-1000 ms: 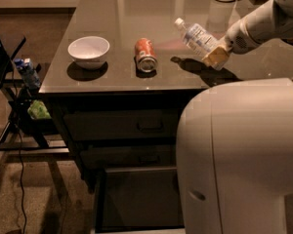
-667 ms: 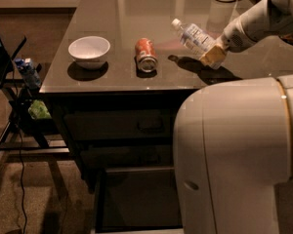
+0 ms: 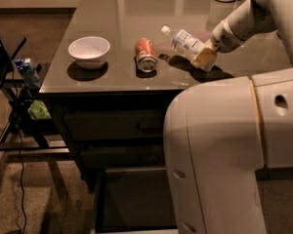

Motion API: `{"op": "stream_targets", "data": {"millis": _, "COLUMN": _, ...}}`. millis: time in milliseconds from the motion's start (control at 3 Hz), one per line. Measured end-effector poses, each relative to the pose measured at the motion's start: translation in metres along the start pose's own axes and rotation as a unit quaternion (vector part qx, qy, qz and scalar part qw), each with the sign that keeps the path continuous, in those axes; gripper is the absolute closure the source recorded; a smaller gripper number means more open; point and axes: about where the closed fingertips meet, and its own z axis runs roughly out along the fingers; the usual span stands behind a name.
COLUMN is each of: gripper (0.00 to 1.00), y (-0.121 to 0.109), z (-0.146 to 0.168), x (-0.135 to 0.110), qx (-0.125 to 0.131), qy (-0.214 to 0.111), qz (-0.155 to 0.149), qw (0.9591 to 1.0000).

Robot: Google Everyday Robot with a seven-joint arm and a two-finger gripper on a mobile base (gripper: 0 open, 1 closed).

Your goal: Pick blue plastic bottle from bottom drawer and place on counter

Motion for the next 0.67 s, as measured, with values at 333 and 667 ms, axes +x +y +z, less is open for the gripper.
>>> {"op": "stream_targets", "data": {"millis": 333, "gripper": 0.81, "y": 0.0004, "z": 0.0003, "x": -0.0002, "qx": -0.001, "qy": 0.000, "qz": 0.000, "qw": 1.0000}}
{"op": "stream_targets", "data": {"millis": 667, "gripper": 0.58, "y": 0.0004, "z": 0.0004, "x": -0.0002, "qx": -0.001, "qy": 0.000, "qz": 0.000, "qw": 1.0000}}
